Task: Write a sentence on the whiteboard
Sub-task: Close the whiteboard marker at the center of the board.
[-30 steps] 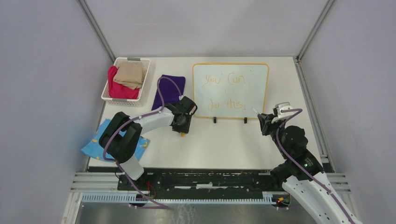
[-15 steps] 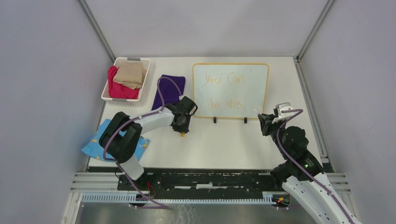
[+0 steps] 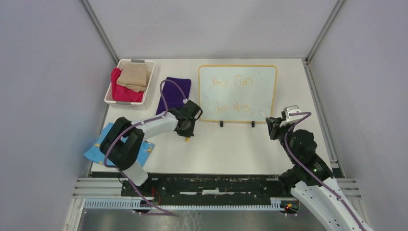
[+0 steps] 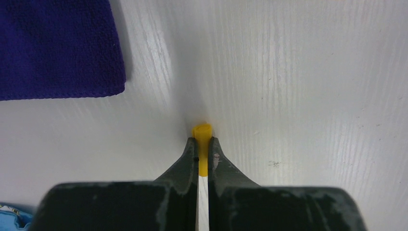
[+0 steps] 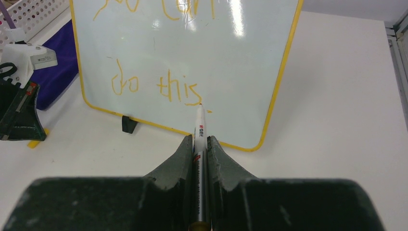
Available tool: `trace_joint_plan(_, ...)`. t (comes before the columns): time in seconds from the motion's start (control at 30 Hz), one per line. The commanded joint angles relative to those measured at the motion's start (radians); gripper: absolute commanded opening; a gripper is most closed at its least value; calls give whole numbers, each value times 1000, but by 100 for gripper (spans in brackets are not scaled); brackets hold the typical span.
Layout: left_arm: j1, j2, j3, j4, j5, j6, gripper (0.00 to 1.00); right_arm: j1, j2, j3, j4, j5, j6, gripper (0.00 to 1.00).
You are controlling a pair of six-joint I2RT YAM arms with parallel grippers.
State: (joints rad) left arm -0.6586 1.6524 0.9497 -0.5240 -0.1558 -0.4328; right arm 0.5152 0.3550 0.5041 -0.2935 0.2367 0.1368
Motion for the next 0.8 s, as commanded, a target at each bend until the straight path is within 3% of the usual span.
trace_joint_plan(0.0, 4, -63, -37, -8, -46, -49, 2, 4, 7, 39, 34, 14, 2, 0)
trace_joint_plan(0.27, 3, -301, 22, -55, -163, -102, 2, 4, 42, 85, 53, -36, -1, 0)
trace_joint_plan(0.43, 3, -481, 66, -31, -144, -114, 2, 3, 79, 129, 96, -85, -1, 0)
trace_joint_plan(0.77, 3, -676, 150, 222, -89, -101, 2, 3, 252, 322, 324, -143, 17, 0)
